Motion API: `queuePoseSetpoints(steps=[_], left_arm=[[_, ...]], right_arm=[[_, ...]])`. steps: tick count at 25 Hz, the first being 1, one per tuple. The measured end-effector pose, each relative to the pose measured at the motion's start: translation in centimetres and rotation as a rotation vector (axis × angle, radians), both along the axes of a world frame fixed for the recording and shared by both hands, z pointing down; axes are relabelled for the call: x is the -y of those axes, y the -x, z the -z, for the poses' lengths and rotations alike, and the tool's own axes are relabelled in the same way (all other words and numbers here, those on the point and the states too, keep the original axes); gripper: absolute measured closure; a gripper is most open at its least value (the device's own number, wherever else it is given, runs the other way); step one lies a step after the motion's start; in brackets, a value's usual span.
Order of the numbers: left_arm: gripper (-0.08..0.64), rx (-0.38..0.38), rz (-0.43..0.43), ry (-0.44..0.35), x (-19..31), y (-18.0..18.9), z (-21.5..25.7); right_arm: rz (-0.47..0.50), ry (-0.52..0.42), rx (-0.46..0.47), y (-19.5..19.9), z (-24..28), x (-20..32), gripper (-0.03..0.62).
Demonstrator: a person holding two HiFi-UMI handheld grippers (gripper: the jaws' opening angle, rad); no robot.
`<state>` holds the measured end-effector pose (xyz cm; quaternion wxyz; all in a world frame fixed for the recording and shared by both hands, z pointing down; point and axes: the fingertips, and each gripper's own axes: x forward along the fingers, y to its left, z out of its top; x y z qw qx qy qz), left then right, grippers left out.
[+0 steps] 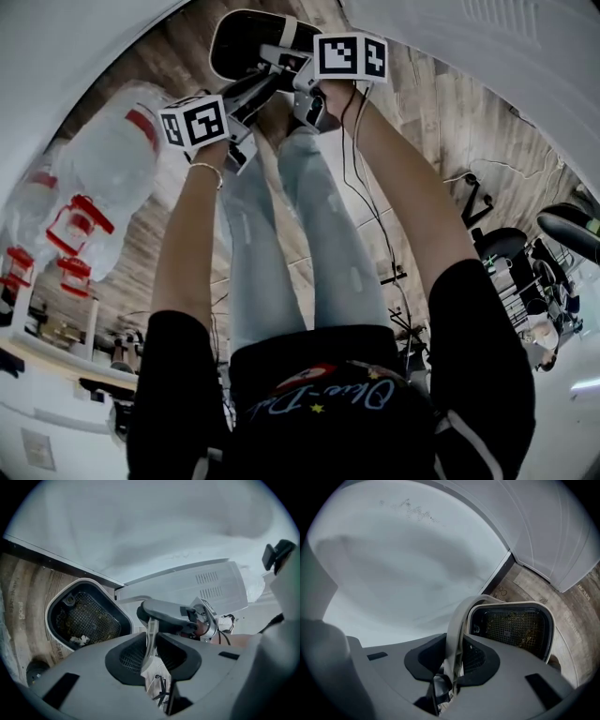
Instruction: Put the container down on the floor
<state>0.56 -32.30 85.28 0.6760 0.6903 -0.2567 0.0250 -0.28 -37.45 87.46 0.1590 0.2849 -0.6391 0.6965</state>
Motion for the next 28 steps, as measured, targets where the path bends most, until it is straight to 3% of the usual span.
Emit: queuePoseSetpoints(steps=[16, 22, 28], left_arm=[[0.503, 0.069, -0.063, -0.004, -0.7, -0.8, -2.7], [0.503, 0.107, -0.125, 0.000, -1.5, -1.2, -3.5], [0.503, 0.108, -0.110, 0.007, -1.5, -1.6, -3.6]], right_arm=[[0.013, -0.014, -0.047, -0.7, -2.7, -0.8, 0.529], [0.018, 0.005, -0.079, -1.3, -3.6, -1.6, 0.529], [-0.038, 0.016, -0.086, -1.9, -3.8, -1.4, 0.529]])
